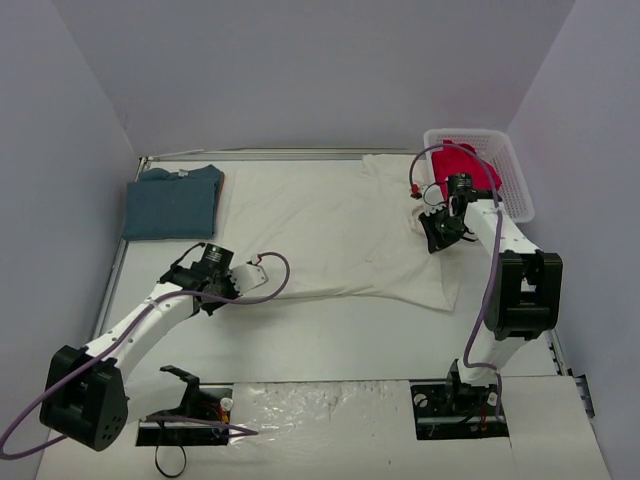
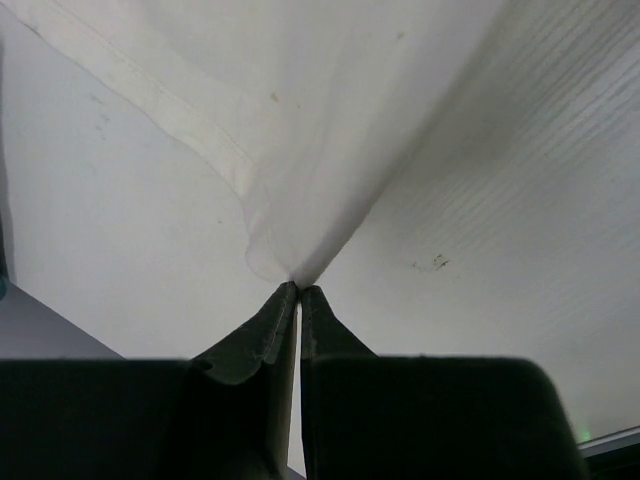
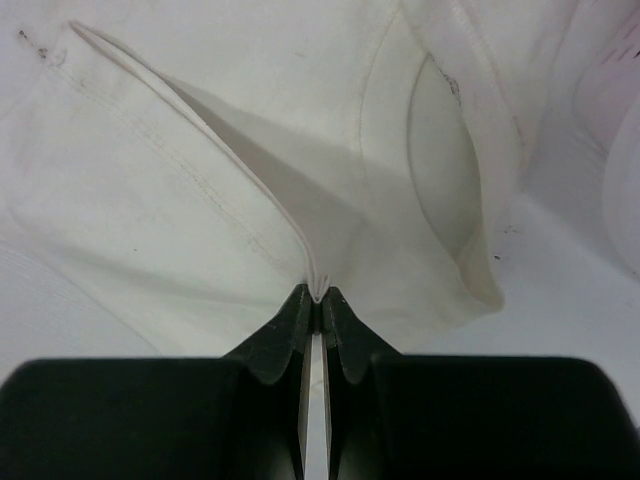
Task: Fold and stack the t-shirts
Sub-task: Flatten out the tshirt
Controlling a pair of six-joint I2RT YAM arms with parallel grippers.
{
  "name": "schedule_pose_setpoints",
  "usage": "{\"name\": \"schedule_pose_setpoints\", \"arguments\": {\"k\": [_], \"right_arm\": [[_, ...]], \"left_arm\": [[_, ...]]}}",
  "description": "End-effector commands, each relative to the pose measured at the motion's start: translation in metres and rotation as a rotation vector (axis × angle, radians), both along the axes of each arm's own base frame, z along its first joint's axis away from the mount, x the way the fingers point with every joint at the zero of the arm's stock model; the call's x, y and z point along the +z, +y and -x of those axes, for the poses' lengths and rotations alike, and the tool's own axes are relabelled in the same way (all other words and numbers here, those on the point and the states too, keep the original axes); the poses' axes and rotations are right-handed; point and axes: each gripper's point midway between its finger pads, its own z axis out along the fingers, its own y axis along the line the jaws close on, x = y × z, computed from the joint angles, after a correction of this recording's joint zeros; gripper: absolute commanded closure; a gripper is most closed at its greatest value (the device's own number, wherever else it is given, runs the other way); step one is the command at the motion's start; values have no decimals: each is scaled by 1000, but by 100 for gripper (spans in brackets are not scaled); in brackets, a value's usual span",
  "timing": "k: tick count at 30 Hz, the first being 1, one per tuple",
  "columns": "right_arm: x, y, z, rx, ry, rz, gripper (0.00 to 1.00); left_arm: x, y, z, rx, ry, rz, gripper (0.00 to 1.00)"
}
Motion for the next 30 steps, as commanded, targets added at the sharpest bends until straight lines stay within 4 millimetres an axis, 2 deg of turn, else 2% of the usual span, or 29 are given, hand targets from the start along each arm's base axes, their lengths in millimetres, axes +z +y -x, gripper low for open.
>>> {"name": "schedule_pose_setpoints", "arguments": {"k": [1, 8, 12, 13, 14, 17, 20, 22, 27, 30], "right_arm": [[7, 0, 9, 0, 1, -14, 100], [4, 0, 11, 2, 8, -14, 100], [3, 0, 13, 2, 14, -15, 100], [2, 1, 13, 3, 14, -17, 100], [1, 1, 13, 2, 18, -16, 100], [-2, 1, 14, 1, 27, -16, 100], [-4, 0, 14, 0, 30, -13, 100], [-5, 0, 14, 0, 35, -13, 100], [-6, 1, 12, -2, 34, -22, 100], [-7, 2, 12, -4, 39, -22, 100]], "left_arm": [[-11, 1, 10, -23, 77, -12, 98], [-45, 0, 16, -68, 163, -35, 98], [-51, -2, 14, -74, 173, -39, 98], [-51, -2, 14, -76, 172, -38, 90], [-51, -3, 14, -78, 170, -34, 90], [-48, -6, 16, -99, 165, -10, 68], [-43, -9, 18, -121, 145, 11, 60], [-43, -9, 20, -131, 142, 11, 50], [-51, -5, 23, -139, 152, -14, 47], [-59, -3, 23, -138, 179, -29, 53]]}}
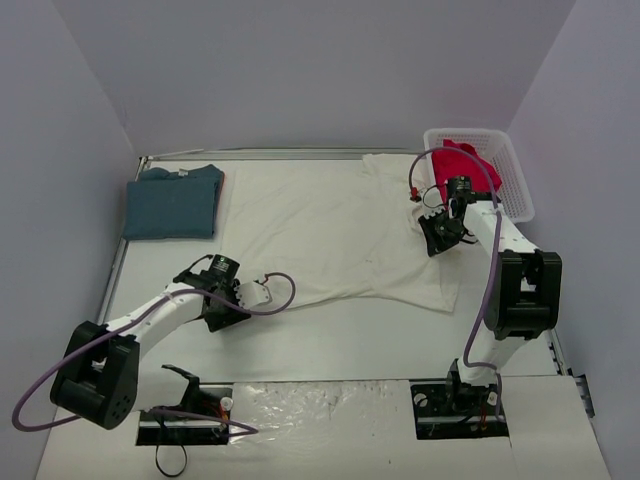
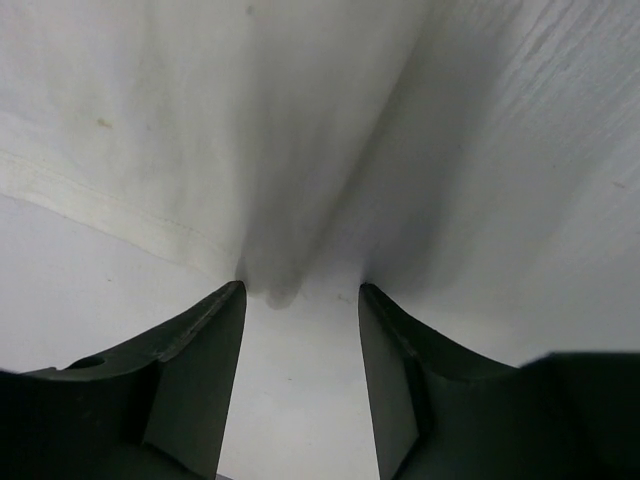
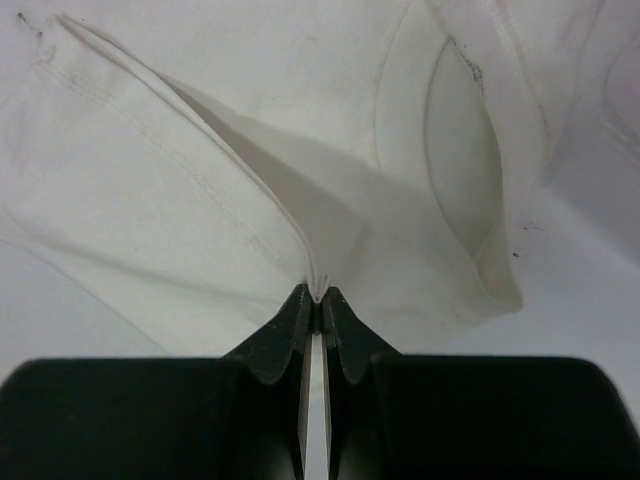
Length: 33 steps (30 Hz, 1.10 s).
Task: Fold and stack the t-shirts
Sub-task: Flatten out the tshirt
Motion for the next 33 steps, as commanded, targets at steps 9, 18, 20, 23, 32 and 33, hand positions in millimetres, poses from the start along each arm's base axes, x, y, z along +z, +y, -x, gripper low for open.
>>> {"name": "schedule_pose_setpoints", "arguments": {"k": [9, 18, 20, 23, 32, 33], "right_arm": [[-3, 0, 6, -2, 24, -14, 100], [-6, 1, 6, 3, 29, -19, 100], [-7, 1, 6, 5, 30, -18, 100], [-7, 1, 7, 6, 30, -19, 100], [5, 0, 9, 3, 0, -9, 100], [12, -1, 8, 0, -21, -5, 100]], "left_arm": [[-11, -1, -14, -23, 3, -34, 55], [-12, -4, -17, -54, 38, -35, 78], [-12, -5, -19, -56, 48, -37, 97], [-13, -7, -19, -55, 62, -32, 98], [13, -8, -30, -13, 7, -4, 98], [25, -6, -32, -2, -14, 12, 98]]}}
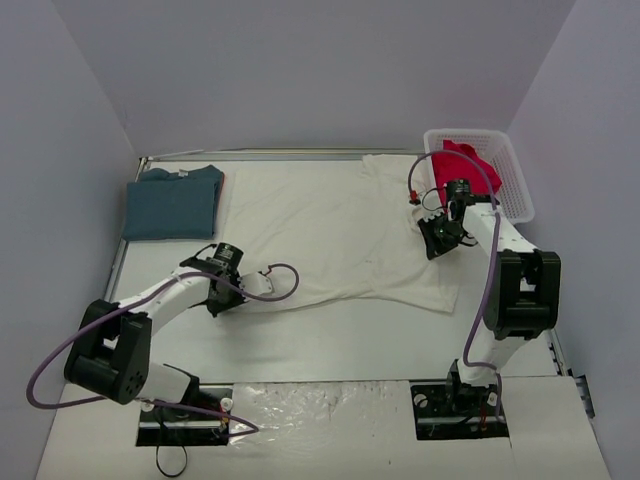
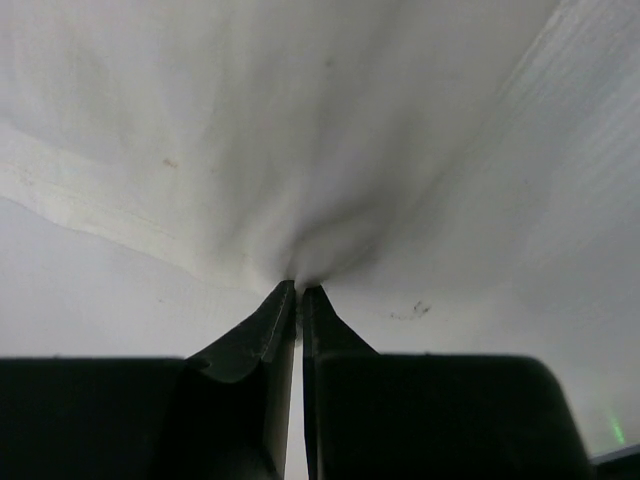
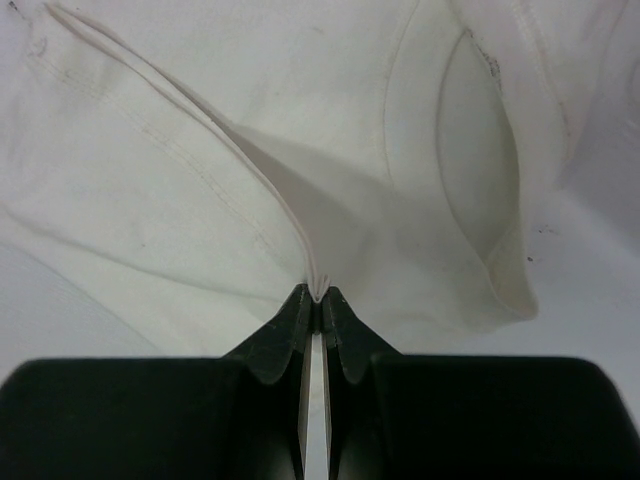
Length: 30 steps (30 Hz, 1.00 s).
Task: Fold and stack the t-shirts
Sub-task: Flatten out the tshirt
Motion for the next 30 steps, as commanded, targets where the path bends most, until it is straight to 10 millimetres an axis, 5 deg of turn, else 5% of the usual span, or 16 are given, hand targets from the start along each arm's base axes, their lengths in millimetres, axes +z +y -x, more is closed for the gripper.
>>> {"name": "schedule_pose_setpoints", "arguments": {"k": [1, 10, 14, 24, 27, 30], "right_arm": [[27, -2, 3, -7, -54, 1, 100], [142, -2, 10, -17, -340, -7, 100], [195, 8, 30, 13, -440, -53, 100], [313, 18, 74, 4, -731, -111, 100], [344, 23, 84, 0, -804, -144, 100], [350, 27, 81, 5, -805, -172, 100]], "left_arm": [[41, -6, -8, 25, -41, 77, 98], [224, 10, -34, 234, -428, 350, 98], [274, 15, -22, 266, -524, 421, 98], [339, 21, -6, 318, -734, 505, 98], [347, 17, -3, 328, -719, 536, 98], [337, 11, -3, 342, -642, 547, 98]]}}
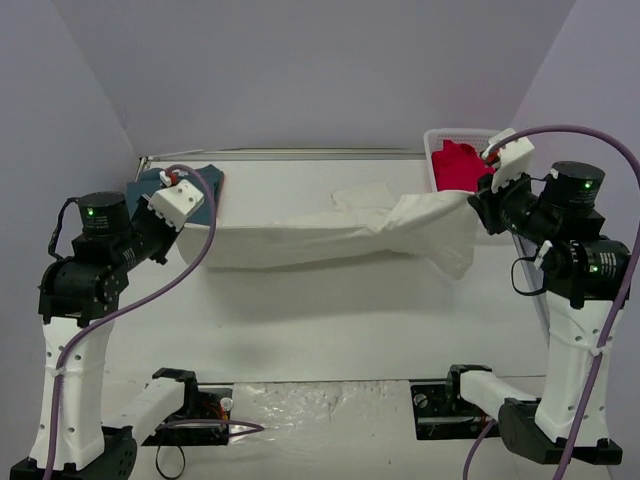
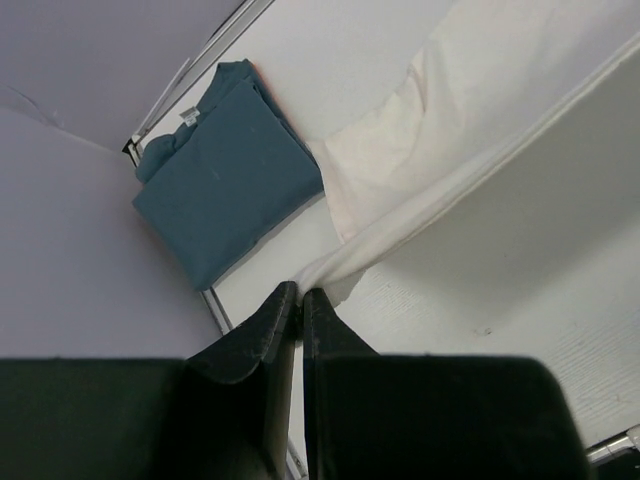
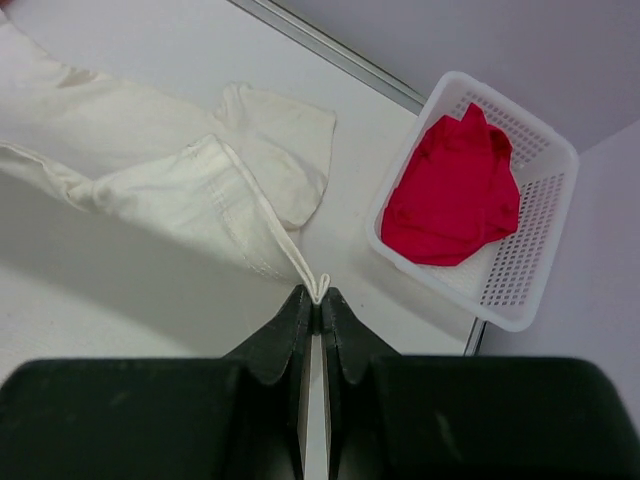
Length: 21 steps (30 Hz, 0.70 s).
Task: Fold and stack the t-shirts
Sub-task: Flatten out the tshirt
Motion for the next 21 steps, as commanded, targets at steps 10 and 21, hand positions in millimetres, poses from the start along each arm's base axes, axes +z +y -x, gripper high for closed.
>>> {"name": "schedule_pose_setpoints", "arguments": {"k": [10, 21], "right_arm": [[-88, -2, -117, -38, 284, -58, 100], [-83, 0, -256, -148, 211, 21, 100]], "left_arm": [[-64, -17, -56, 5, 247, 74, 97], [-57, -37, -196, 44, 283, 188, 98]]}}
